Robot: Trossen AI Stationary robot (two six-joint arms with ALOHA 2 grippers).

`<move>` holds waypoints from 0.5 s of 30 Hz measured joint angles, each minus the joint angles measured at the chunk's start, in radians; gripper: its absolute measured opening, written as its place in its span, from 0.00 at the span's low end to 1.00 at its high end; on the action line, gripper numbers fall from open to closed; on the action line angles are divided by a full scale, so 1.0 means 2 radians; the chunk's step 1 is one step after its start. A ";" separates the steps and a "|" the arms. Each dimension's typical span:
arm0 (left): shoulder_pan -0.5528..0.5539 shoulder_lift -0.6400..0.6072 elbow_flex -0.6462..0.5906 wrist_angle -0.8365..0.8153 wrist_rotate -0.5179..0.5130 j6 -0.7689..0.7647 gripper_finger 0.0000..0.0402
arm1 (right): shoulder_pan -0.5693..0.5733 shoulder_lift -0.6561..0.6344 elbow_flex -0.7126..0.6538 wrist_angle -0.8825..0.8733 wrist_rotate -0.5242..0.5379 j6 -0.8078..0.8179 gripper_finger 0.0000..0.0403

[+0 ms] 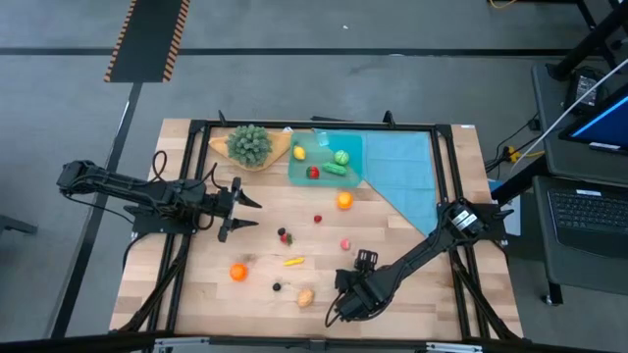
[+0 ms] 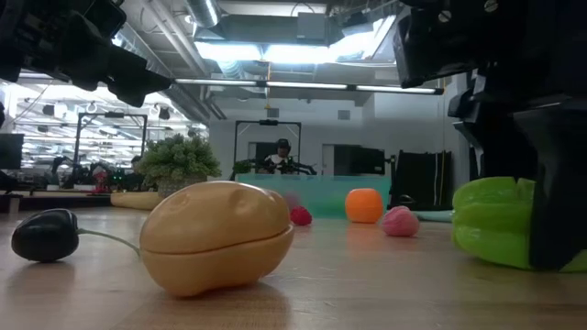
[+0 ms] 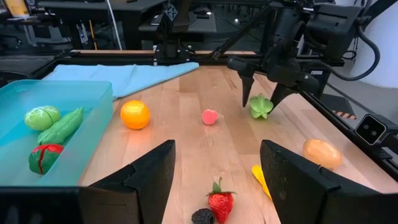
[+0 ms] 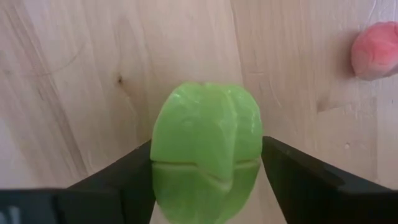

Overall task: Pick and placing Produce into tupperware
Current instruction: Put the star fruit into the blue bin

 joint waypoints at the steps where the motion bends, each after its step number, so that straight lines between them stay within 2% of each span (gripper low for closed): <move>1: 0.000 0.000 0.000 0.000 0.000 0.000 0.57 | -0.001 0.000 0.000 0.000 0.000 0.000 0.65; 8: 0.000 0.000 0.000 0.000 0.000 0.000 0.57 | -0.002 0.000 0.000 0.000 0.000 0.000 0.55; 15: 0.000 0.000 0.000 0.000 0.000 0.000 0.57 | -0.003 0.000 0.000 0.000 -0.001 0.002 0.57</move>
